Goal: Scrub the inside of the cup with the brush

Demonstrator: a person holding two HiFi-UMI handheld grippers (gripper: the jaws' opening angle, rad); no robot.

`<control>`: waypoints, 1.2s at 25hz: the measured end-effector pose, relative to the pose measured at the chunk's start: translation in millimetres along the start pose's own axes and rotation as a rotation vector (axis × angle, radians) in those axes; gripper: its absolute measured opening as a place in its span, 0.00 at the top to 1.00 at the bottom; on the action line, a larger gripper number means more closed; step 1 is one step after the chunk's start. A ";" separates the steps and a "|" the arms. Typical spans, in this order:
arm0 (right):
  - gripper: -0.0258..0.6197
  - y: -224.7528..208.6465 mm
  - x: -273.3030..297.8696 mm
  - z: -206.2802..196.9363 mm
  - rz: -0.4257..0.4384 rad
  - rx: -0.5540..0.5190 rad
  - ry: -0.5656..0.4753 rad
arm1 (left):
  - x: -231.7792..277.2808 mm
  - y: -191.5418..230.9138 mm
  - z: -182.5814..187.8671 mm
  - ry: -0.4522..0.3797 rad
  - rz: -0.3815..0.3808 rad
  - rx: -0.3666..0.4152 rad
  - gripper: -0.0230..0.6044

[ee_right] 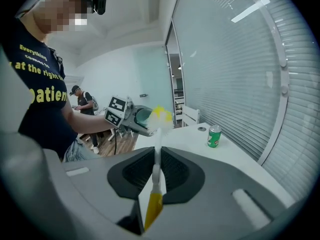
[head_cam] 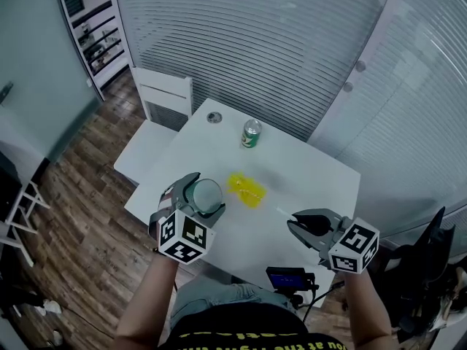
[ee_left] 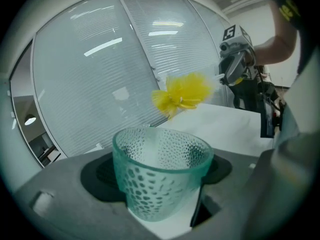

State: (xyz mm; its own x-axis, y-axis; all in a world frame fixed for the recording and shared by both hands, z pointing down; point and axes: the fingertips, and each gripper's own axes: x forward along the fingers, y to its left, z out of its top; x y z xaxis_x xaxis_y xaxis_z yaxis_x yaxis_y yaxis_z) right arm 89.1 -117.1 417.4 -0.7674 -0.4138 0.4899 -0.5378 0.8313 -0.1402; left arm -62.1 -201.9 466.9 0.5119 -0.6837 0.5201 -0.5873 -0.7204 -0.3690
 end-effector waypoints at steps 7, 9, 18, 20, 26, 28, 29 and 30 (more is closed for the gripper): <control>0.89 -18.0 0.5 12.1 -0.059 0.010 -0.067 | -9.6 10.4 5.6 -0.081 -0.015 -0.124 0.30; 0.89 -22.2 1.0 17.0 -0.070 0.008 -0.081 | -12.7 12.6 8.0 -0.103 -0.015 -0.146 0.30; 0.89 -40.8 0.8 25.8 -0.129 0.031 -0.152 | -20.1 18.8 18.5 -0.199 -0.053 -0.262 0.30; 0.89 -45.5 1.0 27.9 -0.146 0.040 -0.170 | -21.8 19.2 20.6 -0.224 -0.065 -0.283 0.30; 0.89 -53.5 0.5 29.6 -0.179 0.055 -0.211 | -29.1 12.4 20.3 -0.259 -0.093 -0.283 0.30; 0.89 -54.3 0.1 29.3 -0.187 0.055 -0.216 | -31.9 8.7 18.5 -0.273 -0.107 -0.286 0.30; 0.89 -54.4 0.5 28.3 -0.189 0.055 -0.218 | -33.8 7.1 17.6 -0.282 -0.114 -0.291 0.30; 0.89 -54.7 1.0 26.7 -0.191 0.057 -0.220 | -35.7 5.9 16.5 -0.291 -0.121 -0.297 0.30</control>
State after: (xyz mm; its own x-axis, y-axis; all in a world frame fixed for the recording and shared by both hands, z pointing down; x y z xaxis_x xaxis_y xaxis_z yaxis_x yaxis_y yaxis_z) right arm 108.4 -172.8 402.6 -0.7045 -0.6362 0.3146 -0.6935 0.7113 -0.1146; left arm -73.5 -183.7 433.4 0.7189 -0.6313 0.2910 -0.6452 -0.7618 -0.0585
